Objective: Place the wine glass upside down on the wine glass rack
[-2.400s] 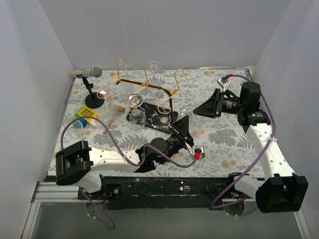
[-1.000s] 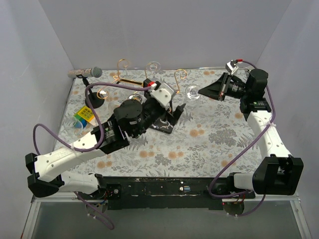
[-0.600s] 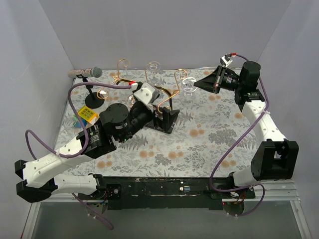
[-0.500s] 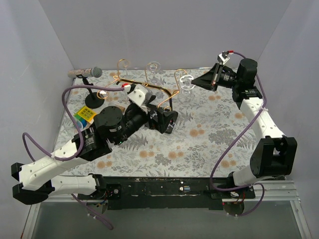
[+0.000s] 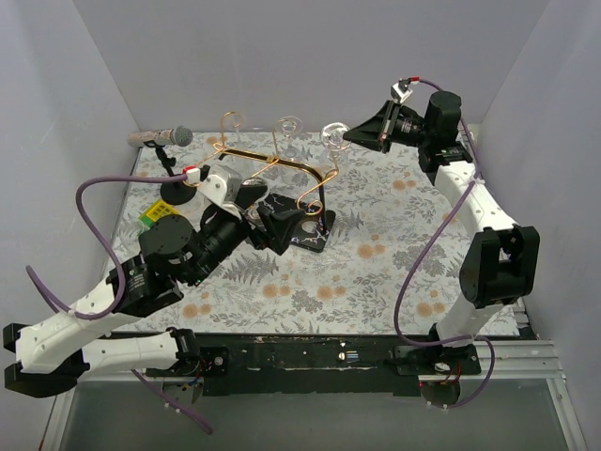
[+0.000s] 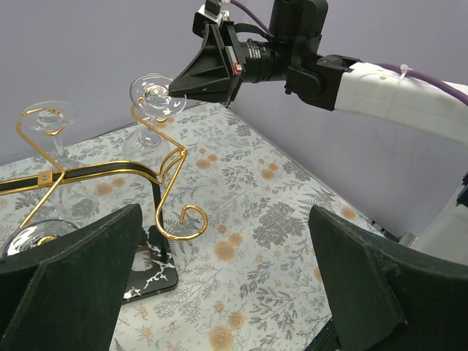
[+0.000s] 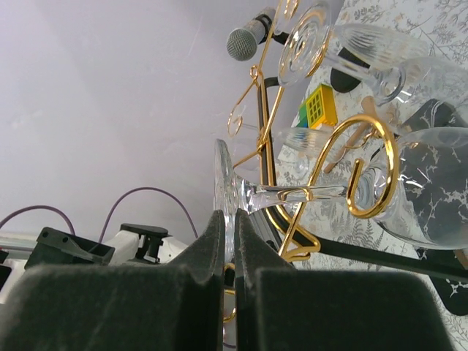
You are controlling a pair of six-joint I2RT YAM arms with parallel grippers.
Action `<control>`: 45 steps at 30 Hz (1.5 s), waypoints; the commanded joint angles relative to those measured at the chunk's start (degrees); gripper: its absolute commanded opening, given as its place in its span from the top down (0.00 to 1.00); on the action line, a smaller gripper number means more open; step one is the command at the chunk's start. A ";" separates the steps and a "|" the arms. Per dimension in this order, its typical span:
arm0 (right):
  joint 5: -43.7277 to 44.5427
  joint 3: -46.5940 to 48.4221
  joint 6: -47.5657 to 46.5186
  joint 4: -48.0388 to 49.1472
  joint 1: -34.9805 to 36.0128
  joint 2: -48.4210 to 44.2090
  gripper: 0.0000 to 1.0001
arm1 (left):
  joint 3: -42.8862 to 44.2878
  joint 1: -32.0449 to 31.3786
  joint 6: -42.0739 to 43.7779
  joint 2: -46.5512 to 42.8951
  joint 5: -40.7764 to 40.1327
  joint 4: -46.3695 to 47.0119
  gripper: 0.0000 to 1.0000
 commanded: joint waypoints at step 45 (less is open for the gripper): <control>1.38 -4.05 -1.01 7.08 -4.31 -0.30 0.73 | -3.66 -0.08 -5.86 -6.47 -4.86 -5.04 0.02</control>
